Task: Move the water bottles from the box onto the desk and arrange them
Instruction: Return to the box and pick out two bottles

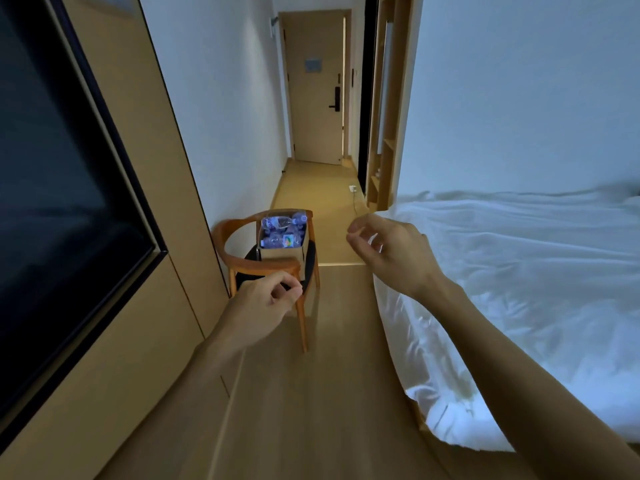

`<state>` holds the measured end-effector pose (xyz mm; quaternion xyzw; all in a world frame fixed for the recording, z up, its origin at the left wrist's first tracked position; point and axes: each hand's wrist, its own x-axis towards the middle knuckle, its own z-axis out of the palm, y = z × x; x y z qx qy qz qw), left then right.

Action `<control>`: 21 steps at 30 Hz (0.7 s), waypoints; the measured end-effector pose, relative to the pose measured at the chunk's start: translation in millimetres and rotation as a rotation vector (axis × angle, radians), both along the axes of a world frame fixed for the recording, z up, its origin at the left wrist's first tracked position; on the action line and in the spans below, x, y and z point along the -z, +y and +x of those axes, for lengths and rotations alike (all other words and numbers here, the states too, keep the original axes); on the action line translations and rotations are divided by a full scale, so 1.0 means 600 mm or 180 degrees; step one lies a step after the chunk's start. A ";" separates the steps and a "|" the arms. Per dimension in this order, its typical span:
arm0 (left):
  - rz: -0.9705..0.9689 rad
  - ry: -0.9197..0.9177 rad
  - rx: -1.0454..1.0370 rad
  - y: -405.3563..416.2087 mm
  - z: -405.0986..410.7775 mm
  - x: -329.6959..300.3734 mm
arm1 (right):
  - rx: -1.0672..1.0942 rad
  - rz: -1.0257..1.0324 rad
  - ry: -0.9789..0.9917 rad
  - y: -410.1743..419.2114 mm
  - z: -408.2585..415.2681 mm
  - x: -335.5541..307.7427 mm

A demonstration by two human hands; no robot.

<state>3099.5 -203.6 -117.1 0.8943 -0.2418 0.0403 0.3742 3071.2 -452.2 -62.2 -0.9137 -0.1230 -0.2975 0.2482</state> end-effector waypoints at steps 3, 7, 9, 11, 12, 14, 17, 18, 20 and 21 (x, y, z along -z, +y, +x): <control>0.0026 -0.0012 -0.0132 -0.021 0.102 -0.004 | -0.0077 -0.0044 0.0057 -0.025 0.120 -0.004; -0.0007 0.0002 -0.0249 -0.032 0.216 0.008 | -0.0244 -0.0046 0.0079 -0.040 0.260 0.004; -0.0039 0.0020 -0.0312 -0.035 0.276 0.016 | -0.0294 -0.0072 0.0083 -0.046 0.327 0.014; -0.0091 0.0063 -0.0347 -0.038 0.338 0.025 | -0.0314 -0.0091 0.0102 -0.051 0.394 0.027; -0.0119 0.0090 -0.0345 -0.040 0.371 0.030 | -0.0318 -0.0100 0.0123 -0.054 0.429 0.033; -0.0133 0.0135 -0.0348 -0.045 0.442 0.040 | -0.0323 -0.0115 0.0132 -0.059 0.503 0.046; -0.0171 0.0130 -0.0358 -0.050 0.555 0.053 | -0.0297 -0.0167 0.0122 -0.062 0.616 0.066; -0.0196 0.0150 -0.0347 -0.052 0.593 0.057 | -0.0282 -0.0170 0.0155 -0.063 0.653 0.072; -0.0202 0.0235 -0.0316 -0.057 0.668 0.063 | -0.0231 -0.0172 0.0236 -0.065 0.724 0.079; -0.0188 0.0291 -0.0294 -0.060 0.704 0.067 | -0.0202 -0.0187 0.0272 -0.067 0.757 0.083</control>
